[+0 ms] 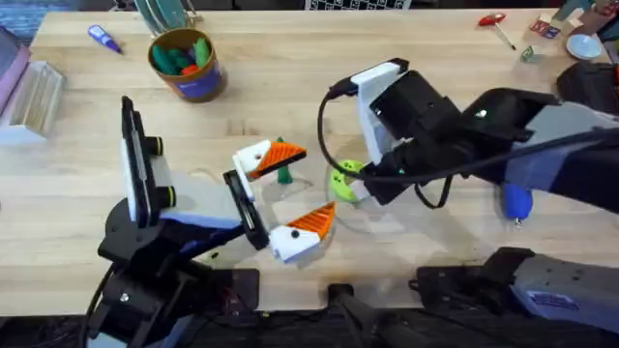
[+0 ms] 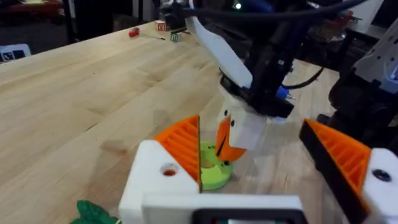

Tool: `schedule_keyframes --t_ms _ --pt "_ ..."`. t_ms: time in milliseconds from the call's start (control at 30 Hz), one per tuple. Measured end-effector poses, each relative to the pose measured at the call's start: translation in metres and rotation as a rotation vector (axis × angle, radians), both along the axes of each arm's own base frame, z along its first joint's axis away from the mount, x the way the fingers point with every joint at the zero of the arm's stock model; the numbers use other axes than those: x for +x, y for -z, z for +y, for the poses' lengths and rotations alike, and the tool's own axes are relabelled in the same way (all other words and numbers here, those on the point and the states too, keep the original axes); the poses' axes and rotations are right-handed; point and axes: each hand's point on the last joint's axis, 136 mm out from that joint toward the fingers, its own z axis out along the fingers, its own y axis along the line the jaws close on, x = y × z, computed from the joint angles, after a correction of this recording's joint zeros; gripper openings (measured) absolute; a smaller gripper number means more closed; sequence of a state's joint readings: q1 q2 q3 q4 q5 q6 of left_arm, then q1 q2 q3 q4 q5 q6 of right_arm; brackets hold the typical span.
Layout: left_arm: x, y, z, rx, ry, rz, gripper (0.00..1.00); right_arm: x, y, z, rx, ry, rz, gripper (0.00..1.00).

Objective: Pick up the gripper from the table and insert it into the empty holder that is missing its gripper. Then pick up a screw, insert it into the mounting hole, and use the screwdriver to tighten it. Finally, clean up the table by picking up the vegetable and placing it into the bucket.

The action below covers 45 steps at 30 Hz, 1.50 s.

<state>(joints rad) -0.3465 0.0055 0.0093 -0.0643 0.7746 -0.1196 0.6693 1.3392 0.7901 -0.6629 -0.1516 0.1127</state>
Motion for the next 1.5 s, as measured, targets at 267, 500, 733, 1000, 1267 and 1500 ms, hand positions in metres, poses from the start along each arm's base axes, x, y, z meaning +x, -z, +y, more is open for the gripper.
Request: schedule_keyframes --t_ms 267,500,733,1000,1267,1500 --pt "0.000 0.000 0.000 0.000 0.000 0.000 0.986 0.024 -0.038 -0.004 0.017 0.022 -0.044 0.007" --pt "0.000 0.000 0.000 0.000 0.000 0.000 0.985 0.052 -0.110 0.013 0.090 -0.036 -0.192 0.007" --pt "0.000 0.000 0.000 0.000 0.000 0.000 0.987 0.063 -0.185 0.021 0.131 -0.087 -0.295 0.007" --pt "0.000 0.000 0.000 0.000 0.000 0.000 0.985 0.065 -0.207 0.069 0.107 -0.219 -0.245 0.007" --pt "0.000 0.000 0.000 0.000 0.000 0.000 0.986 0.041 -0.200 0.130 0.097 -0.388 -0.205 0.006" --pt "0.000 0.001 0.000 0.003 0.000 0.000 0.985 0.016 -0.210 0.152 0.133 -0.474 -0.230 0.006"
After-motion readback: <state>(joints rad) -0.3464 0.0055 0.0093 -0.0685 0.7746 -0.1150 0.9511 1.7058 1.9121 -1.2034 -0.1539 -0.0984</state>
